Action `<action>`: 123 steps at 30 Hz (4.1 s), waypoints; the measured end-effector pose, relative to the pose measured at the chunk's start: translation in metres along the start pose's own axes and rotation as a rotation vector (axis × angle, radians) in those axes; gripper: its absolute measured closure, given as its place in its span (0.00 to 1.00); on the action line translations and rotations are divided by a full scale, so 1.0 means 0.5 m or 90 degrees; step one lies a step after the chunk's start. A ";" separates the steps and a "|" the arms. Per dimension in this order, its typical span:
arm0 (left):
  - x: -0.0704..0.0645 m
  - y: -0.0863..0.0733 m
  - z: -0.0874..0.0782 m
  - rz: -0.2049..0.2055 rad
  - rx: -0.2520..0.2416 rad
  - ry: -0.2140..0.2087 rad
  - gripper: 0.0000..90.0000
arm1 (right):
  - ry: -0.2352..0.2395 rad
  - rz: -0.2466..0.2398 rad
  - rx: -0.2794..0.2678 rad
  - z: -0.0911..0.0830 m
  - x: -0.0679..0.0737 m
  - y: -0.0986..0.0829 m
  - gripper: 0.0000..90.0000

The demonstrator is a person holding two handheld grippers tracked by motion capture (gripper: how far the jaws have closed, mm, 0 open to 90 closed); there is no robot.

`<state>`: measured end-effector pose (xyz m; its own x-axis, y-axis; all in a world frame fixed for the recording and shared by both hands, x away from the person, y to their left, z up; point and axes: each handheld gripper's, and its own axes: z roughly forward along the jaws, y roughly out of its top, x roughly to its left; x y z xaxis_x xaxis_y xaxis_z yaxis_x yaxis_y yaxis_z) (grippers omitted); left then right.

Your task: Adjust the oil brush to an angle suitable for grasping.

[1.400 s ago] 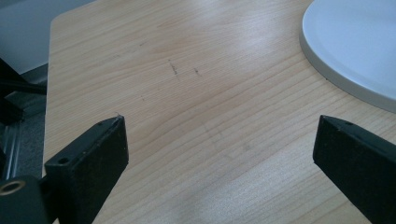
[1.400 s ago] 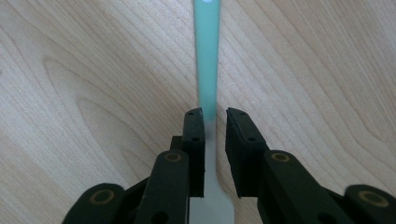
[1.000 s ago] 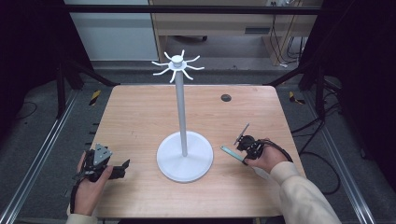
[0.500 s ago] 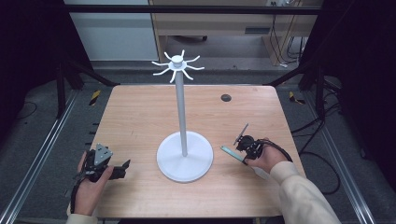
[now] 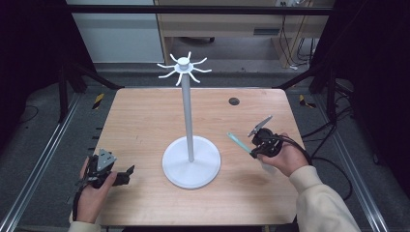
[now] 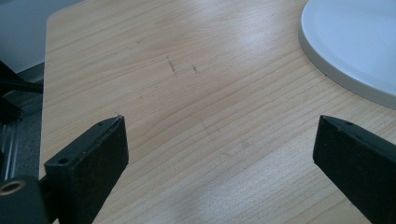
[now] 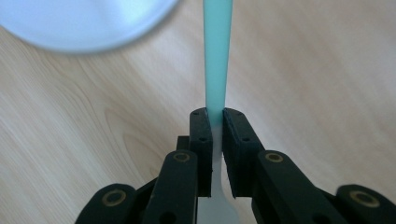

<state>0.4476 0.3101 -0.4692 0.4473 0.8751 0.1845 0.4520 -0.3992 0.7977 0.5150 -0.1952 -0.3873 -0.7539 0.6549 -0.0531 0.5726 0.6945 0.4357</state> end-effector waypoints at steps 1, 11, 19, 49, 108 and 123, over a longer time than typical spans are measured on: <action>0.000 -0.001 0.000 -0.001 0.000 0.001 0.03 | 0.000 0.002 -0.025 -0.015 0.001 0.006 0.92; 0.003 -0.002 -0.003 -0.006 -0.005 0.007 0.03 | -0.004 0.013 -0.261 -0.113 0.012 0.043 0.92; 0.003 -0.001 -0.003 -0.006 -0.007 0.009 0.03 | 0.004 0.040 -0.374 -0.121 0.026 0.050 0.92; 0.003 0.002 -0.006 -0.006 -0.018 0.003 0.03 | -0.017 0.072 -0.514 -0.146 0.088 0.057 0.92; 0.001 0.003 -0.005 -0.004 -0.015 -0.008 0.03 | -0.002 -0.023 -0.624 -0.248 0.218 0.088 0.92; -0.002 0.003 -0.004 0.000 -0.014 -0.004 0.03 | -0.015 -0.014 -0.608 -0.242 0.226 0.101 0.92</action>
<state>0.4464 0.3092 -0.4669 0.4521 0.8736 0.1803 0.4350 -0.3924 0.8105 0.4198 -0.1219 -0.2626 -0.7489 0.6573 -0.0841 0.0451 0.1772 0.9831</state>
